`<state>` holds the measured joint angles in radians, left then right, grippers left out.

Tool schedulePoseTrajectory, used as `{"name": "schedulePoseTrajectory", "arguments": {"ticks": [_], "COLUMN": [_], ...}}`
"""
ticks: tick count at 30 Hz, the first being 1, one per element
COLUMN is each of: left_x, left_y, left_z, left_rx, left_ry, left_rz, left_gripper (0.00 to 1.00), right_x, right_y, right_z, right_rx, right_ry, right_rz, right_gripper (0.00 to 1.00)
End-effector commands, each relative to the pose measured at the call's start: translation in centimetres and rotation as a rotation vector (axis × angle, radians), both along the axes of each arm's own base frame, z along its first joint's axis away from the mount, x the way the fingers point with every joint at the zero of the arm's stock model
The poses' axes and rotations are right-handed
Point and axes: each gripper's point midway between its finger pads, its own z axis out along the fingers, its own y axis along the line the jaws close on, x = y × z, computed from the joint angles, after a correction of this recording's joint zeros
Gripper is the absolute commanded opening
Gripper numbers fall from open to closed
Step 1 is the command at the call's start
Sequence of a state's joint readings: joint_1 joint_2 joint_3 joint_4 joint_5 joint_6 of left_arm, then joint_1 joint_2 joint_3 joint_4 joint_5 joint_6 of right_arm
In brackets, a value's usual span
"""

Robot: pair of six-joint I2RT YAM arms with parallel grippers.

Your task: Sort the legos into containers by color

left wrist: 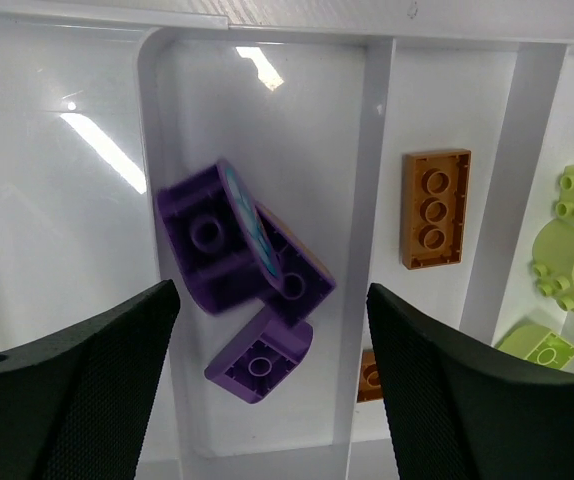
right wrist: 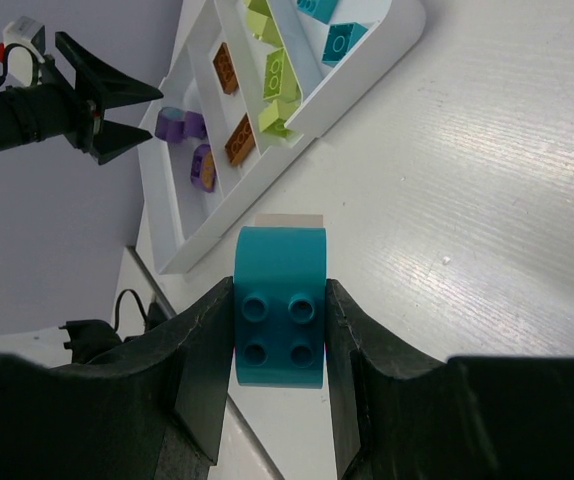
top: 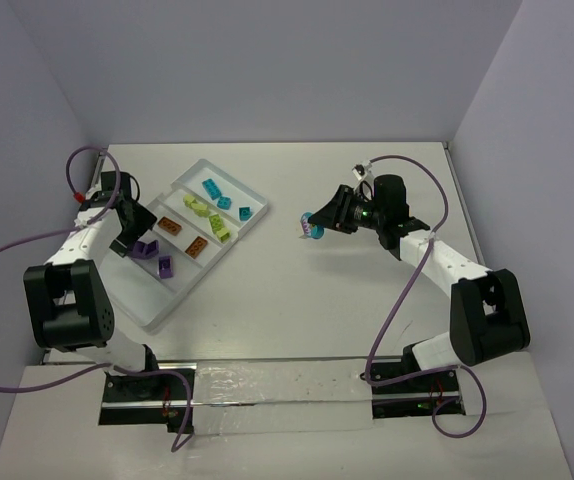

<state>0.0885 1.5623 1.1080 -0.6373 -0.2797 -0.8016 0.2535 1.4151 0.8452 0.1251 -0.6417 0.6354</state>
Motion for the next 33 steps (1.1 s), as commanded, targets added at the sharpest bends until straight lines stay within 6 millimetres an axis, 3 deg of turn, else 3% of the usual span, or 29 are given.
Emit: {"name": "schedulePoseTrajectory", "arguments": {"ticks": [1,5,8,11,15,17,18,20,22,25,29,33], "left_x": [1.0,1.0,1.4,1.8,2.0,2.1,2.0,1.6,0.2,-2.3,-4.6,-6.5], "left_y": [0.7,0.6,0.4,-0.2,-2.7,-6.1,-7.6,-12.3,-17.5,-23.4,-27.4,-29.1], "left_z": [1.5,2.1,3.9,6.5,11.2,13.7,14.0,16.1,17.0,17.5,17.8,19.0], "left_rx": [0.015,0.015,0.018,0.01,-0.004,-0.051,-0.089,-0.165,-0.296,-0.46,-0.617,-0.729], "left_ry": [-0.051,-0.061,-0.104,-0.189,-0.339,-0.434,-0.447,-0.543,-0.591,-0.628,-0.682,-0.754], "left_rz": [0.016,0.008,-0.017,-0.062,-0.215,-0.36,-0.417,-0.618,-0.83,-1.072,-1.235,-1.335], "left_gripper": [0.85,0.85,0.85,0.85,0.85,0.85,0.85,0.86,0.86,0.86,0.86,0.86], "right_x": [0.1,0.1,0.1,0.0,-0.2,-0.3,-0.3,-0.8,-1.2,-2.7,-4.7,-5.8], "right_y": [0.1,0.1,0.0,0.0,0.2,0.4,0.6,1.3,1.8,2.8,3.7,4.1], "right_z": [2.4,2.6,2.6,2.7,3.2,3.4,3.5,4.1,4.8,6.3,8.9,9.9], "right_rx": [0.004,0.006,0.005,0.008,0.012,0.014,0.018,0.048,0.082,0.159,0.265,0.313], "right_ry": [-0.082,-0.087,-0.089,-0.09,-0.101,-0.104,-0.107,-0.119,-0.136,-0.162,-0.213,-0.212], "right_rz": [0.004,0.0,-0.002,-0.002,0.007,0.017,0.022,0.061,0.088,0.183,0.298,0.348], "right_gripper": [0.03,0.04,0.04,0.04,0.04,0.04,0.04,0.04,0.04,0.03,0.03,0.04]}}
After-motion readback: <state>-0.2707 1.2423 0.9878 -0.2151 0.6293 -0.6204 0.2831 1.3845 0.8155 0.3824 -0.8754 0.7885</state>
